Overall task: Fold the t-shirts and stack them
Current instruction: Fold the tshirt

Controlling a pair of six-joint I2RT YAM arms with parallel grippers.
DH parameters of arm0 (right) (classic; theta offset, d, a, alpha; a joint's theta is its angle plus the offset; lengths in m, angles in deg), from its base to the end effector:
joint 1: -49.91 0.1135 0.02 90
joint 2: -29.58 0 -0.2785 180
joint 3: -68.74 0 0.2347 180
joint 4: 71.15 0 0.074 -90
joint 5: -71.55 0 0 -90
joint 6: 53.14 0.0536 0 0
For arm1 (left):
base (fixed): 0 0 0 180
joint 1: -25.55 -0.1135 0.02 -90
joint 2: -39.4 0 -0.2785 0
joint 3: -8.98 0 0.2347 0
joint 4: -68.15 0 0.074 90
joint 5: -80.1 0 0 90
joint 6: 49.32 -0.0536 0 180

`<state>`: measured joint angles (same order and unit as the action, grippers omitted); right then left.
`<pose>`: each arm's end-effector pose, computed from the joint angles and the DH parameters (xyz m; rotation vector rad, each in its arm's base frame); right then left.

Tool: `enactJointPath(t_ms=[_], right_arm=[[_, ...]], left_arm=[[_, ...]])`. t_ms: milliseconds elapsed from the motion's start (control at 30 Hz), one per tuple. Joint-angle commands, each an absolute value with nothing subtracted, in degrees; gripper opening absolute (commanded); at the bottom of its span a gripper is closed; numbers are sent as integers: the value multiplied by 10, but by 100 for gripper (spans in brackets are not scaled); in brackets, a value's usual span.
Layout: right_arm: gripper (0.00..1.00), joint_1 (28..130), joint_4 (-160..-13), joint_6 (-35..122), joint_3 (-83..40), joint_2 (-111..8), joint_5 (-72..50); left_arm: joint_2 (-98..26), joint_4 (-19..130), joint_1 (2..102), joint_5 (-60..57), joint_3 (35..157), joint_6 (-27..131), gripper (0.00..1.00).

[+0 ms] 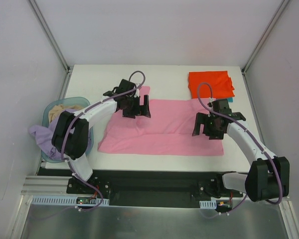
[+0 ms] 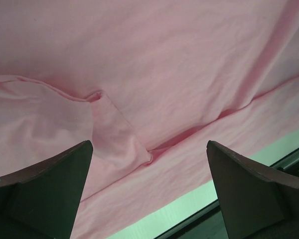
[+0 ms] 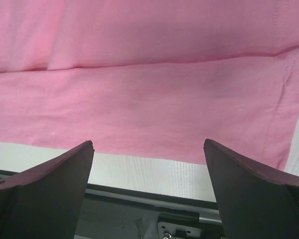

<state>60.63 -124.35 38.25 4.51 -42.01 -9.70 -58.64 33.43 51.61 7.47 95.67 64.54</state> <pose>0.2217 0.0503 0.2371 -0.2670 2.6206 0.2733 0.3306 -0.1795 0.2529 0.1990 2.4596 -0.7603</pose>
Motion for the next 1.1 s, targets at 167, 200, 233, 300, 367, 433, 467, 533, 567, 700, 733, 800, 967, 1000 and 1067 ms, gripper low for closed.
enactJointPath(t_ms=[167,200,233,300,367,433,467,533,567,700,733,800,967,1000,1067], right_arm=[[97,609,-1285,372,39,-375,-152],[97,609,-1286,373,40,-374,-155],[97,609,-1287,373,38,-373,-157],[97,609,-1289,372,37,-374,-162],[97,608,-1290,373,36,-375,-163],[97,608,-1290,372,36,-376,-163],[97,608,-1290,372,36,-377,-164],[97,609,-1291,372,36,-379,-167],[97,608,-1291,373,36,-379,-168],[97,608,-1290,373,37,-380,-169],[97,609,-1289,372,36,-381,-169],[97,609,-1289,373,37,-381,-170],[97,609,-1289,373,37,-372,-172],[97,608,-1289,374,37,-370,-170],[97,609,-1284,374,40,-366,-164]], left_arm=[[-657,317,509,70,992,658,99],[-667,317,510,76,994,656,99],[-673,317,510,79,1001,656,99],[-692,317,510,91,1010,657,99],[-711,318,512,101,1026,657,99],[-722,318,516,105,1043,656,99],[-735,318,519,104,1048,656,99],[-746,318,520,103,1062,656,99],[-757,318,520,104,1066,657,100],[-774,318,521,108,1083,660,99],[-776,318,521,108,1089,661,99],[-772,317,522,107,1090,662,99],[-708,311,522,79,1065,663,99],[-693,308,522,73,1057,663,99],[-643,305,522,57,1047,668,99]])
